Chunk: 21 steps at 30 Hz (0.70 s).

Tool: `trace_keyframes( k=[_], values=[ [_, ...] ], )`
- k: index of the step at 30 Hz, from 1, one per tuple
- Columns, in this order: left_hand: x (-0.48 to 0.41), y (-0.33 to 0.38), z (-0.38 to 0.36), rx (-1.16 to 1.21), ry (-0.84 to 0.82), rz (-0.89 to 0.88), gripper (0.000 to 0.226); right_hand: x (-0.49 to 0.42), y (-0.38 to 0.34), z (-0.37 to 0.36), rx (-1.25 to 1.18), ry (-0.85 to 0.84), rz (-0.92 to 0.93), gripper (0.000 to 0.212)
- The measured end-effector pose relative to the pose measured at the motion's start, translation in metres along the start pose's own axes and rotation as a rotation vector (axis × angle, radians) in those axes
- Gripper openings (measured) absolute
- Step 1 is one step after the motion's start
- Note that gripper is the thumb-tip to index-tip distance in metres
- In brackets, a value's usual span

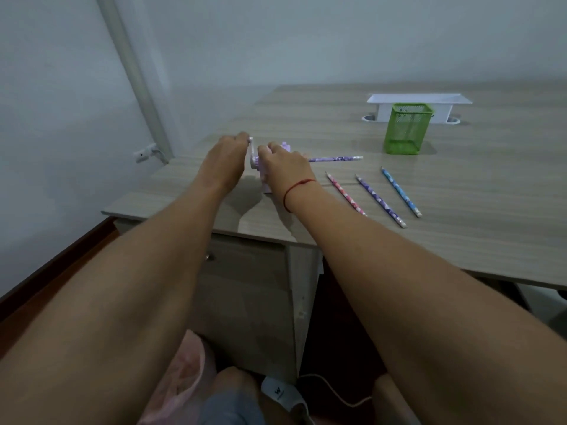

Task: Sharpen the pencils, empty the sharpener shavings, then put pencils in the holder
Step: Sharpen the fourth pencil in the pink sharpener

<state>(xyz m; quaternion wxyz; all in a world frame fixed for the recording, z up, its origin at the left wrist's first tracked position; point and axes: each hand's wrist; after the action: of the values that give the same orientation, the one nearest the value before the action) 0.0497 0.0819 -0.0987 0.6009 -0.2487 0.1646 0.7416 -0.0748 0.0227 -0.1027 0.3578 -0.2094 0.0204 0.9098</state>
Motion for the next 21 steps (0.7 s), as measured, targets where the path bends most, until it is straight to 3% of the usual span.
trace_keyframes(
  k=[4,14,21],
  values=[
    [0.016,0.004,0.012,0.025,0.054,-0.024,0.027,-0.001,0.001,0.006,-0.024,-0.029,0.014,0.039],
    [0.037,0.012,0.027,-0.037,-0.147,-0.049,0.021,-0.007,0.003,0.003,-0.049,-0.029,0.034,0.032],
    [0.051,0.016,0.004,0.057,-0.285,-0.031,0.018,-0.016,0.005,-0.005,-0.042,-0.028,0.043,0.03]
  ],
)
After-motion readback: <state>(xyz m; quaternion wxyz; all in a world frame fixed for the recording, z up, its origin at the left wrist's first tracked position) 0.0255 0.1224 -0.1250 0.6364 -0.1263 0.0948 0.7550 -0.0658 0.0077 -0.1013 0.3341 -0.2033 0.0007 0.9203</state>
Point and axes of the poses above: each hand's wrist, its own x-axis away from the middle knuckle, its own z-axis out of the back of the hand, y = z × x, and after that the axes turned 11 degrees about -z, right-handed
